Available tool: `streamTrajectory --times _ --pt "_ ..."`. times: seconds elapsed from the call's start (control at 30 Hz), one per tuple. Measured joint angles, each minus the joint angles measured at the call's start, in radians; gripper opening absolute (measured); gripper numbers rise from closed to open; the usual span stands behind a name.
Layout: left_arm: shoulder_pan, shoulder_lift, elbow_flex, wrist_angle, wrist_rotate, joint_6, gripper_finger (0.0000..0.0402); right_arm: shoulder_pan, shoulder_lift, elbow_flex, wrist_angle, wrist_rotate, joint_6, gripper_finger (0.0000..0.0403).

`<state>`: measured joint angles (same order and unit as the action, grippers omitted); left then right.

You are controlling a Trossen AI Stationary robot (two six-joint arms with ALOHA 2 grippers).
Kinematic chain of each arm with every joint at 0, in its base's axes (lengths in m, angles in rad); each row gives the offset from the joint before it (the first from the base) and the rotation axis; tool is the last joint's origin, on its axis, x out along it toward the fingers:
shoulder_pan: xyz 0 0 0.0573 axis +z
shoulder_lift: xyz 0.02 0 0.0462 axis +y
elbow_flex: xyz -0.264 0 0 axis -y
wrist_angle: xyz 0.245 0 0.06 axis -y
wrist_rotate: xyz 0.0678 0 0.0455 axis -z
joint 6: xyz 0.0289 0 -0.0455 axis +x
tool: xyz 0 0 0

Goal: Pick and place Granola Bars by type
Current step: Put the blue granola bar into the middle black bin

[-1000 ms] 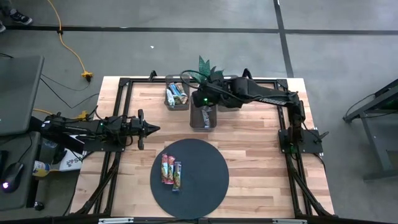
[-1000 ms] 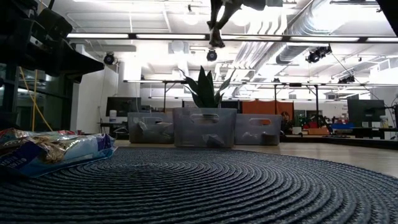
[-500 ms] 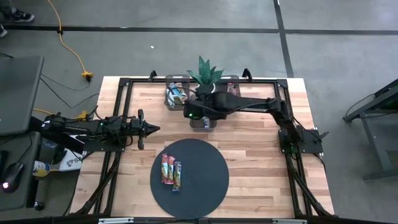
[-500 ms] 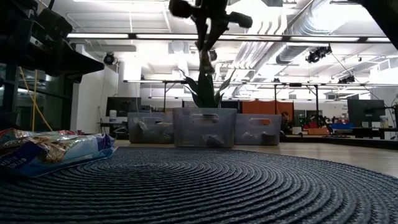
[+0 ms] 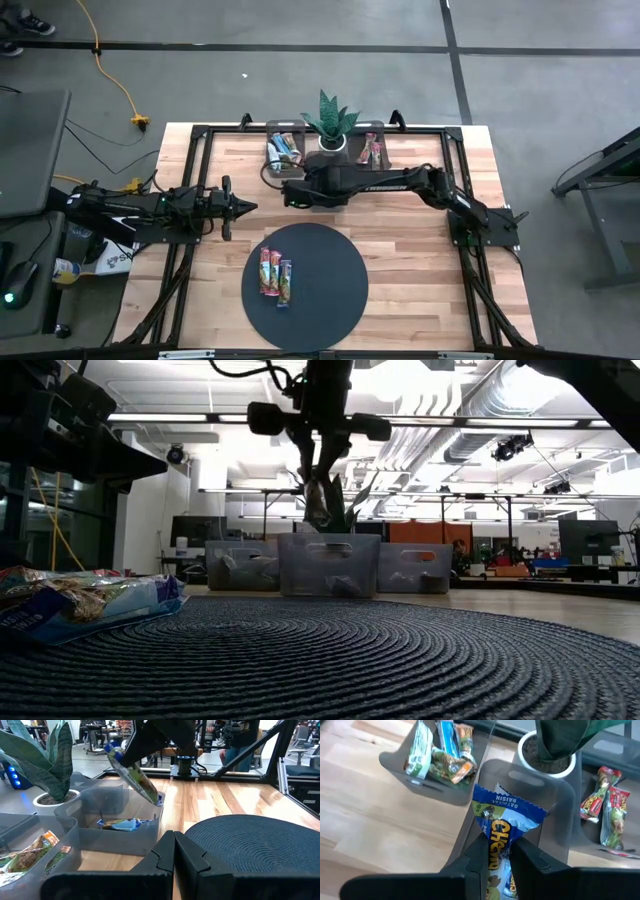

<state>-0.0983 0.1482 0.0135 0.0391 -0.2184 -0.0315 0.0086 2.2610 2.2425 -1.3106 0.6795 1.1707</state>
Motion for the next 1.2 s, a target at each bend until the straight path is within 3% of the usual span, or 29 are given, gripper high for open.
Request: streamTrajectory --times 0.5,1.2 --pt "0.000 0.000 0.000 0.000 0.000 0.000 0.0001 -0.015 0.081 0.000 0.035 -0.011 0.000 0.0055" --pt "0.000 0.000 0.000 0.000 0.000 0.000 0.0001 -0.031 0.118 0.000 0.062 -0.185 0.037 0.0056"
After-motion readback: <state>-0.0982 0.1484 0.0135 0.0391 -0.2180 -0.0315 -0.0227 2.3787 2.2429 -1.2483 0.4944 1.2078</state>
